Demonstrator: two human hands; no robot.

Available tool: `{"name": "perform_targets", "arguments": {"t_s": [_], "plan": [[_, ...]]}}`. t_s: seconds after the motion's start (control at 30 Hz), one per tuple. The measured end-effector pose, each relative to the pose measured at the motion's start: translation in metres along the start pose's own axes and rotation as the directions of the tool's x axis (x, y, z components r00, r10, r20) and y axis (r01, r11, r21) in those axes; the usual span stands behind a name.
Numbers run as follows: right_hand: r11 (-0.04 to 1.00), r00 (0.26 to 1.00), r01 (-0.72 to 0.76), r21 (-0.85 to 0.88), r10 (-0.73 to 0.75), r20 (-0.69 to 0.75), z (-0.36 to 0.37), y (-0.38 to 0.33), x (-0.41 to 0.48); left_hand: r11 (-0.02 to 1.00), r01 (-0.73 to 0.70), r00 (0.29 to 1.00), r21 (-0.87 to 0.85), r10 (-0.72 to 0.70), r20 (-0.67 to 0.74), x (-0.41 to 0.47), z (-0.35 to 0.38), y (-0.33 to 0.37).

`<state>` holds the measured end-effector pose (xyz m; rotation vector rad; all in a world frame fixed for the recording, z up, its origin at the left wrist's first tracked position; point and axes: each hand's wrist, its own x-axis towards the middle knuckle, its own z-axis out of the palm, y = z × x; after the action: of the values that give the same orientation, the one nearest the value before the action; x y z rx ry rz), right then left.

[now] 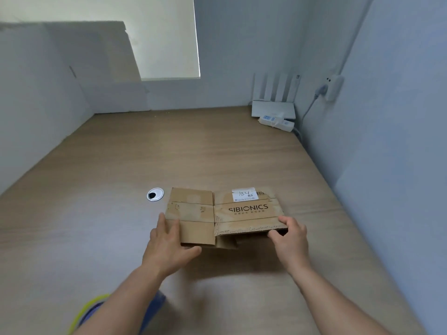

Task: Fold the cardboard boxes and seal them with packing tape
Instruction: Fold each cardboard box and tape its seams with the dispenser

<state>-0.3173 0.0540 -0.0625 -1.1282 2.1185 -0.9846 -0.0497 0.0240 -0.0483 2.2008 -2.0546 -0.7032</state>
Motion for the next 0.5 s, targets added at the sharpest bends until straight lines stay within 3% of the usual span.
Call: {"name": "perform_targets", "arguments": {"t_s": [0.23,0.37,0.5], "plan": [[0.979,0.991,0.126,0.161,-0.118,-0.061,-0.072,0.010,-0.024,0.999,0.008,0.994,-0.036,-0.012,-0.112,-0.067,0.004,0.044],[0.964,0.982,0.181,0.196,-0.164,-0.097,-0.112,0.008,-0.022,0.999,0.036,0.960,-0.022,-0.041,-0.276,-0.096,0.001,0.065],[0.941,0.956,0.275,0.199,-0.244,-0.163,-0.129,-0.004,-0.025,0.977,0.002,0.935,-0.213,-0.077,-0.347,-0.114,-0.016,0.079]]}}
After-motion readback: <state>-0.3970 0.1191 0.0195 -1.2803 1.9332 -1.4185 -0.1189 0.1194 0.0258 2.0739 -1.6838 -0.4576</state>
